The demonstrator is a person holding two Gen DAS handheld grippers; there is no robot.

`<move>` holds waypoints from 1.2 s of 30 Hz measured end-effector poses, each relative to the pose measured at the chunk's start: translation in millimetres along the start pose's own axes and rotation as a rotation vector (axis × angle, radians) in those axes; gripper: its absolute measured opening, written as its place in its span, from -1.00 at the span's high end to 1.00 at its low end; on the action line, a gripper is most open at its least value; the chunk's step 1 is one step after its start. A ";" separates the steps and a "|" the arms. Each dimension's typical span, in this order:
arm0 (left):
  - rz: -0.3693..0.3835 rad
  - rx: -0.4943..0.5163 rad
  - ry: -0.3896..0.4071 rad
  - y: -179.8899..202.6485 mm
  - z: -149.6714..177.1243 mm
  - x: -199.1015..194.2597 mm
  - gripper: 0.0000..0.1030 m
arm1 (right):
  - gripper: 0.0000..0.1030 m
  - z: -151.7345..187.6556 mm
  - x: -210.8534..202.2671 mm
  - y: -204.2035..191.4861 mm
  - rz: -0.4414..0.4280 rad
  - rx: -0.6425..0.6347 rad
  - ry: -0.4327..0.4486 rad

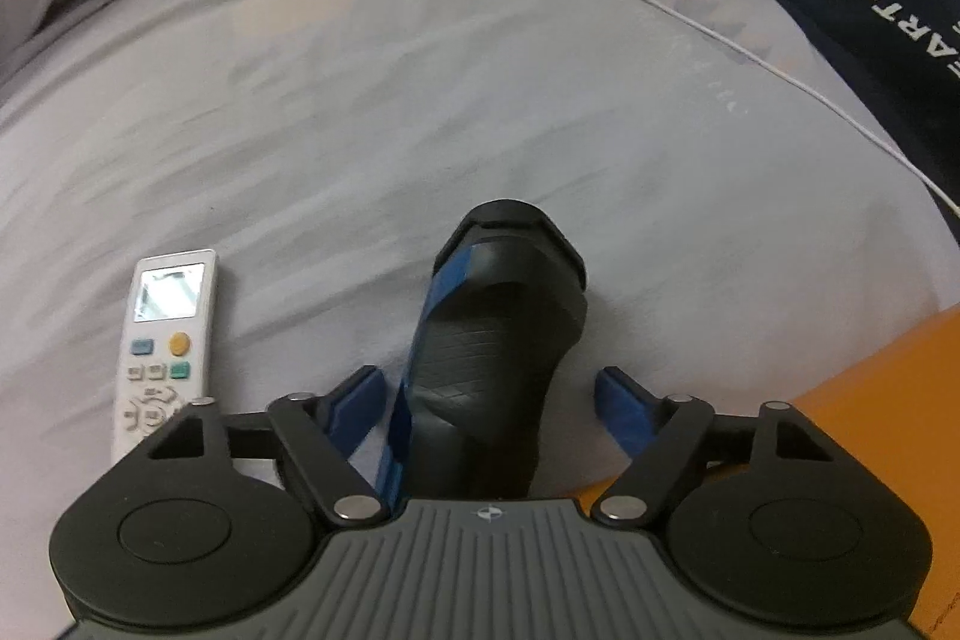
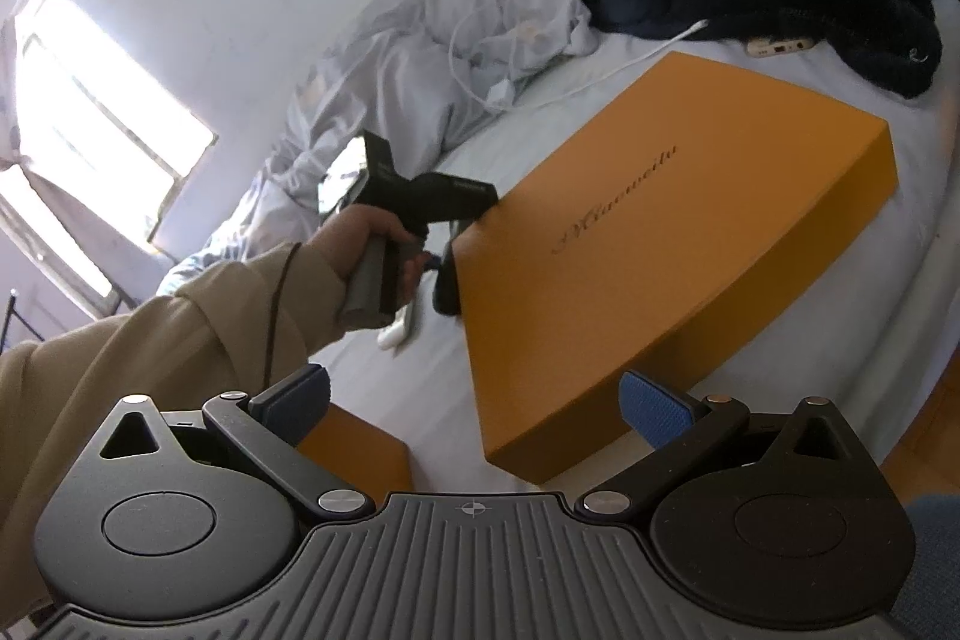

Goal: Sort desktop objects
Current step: 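Lift the black device with the left gripper and carry it toward the brown box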

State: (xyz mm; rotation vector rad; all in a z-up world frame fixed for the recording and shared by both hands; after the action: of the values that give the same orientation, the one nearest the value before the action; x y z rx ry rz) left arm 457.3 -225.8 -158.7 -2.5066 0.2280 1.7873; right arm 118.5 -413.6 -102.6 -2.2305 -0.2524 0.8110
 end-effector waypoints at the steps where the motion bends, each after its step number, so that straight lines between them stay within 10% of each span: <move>1: -0.002 0.001 0.004 0.2 0.4 -1.2 -0.39 | -1.00 0.0 0.2 -0.2 0.001 0.000 -0.001; 9: -0.038 0.003 0.005 -7.7 2.7 -12.7 0.09 | -1.00 0.5 2.7 0.7 0.004 0.014 -0.016; 36: 0.166 -0.088 0.170 -39.2 50.2 -141.7 0.16 | -1.00 11.3 13.0 -12.3 0.078 -0.075 -0.072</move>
State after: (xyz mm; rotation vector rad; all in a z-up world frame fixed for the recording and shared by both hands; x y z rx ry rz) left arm 371.0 -168.1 -43.2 -2.7803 0.3845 1.6728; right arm 122.4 -393.2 -106.1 -2.2958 -0.2352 0.9387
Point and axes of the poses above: each gripper's, at about its wrist camera, not at the fingertips, and x roughly the way its jaws point, y to its right, z to its underside, the point moved 2 cm from there along x, roughly the way its jaws point, and after that the axes turned 4 degrees about -y, right-handed, at the moved point
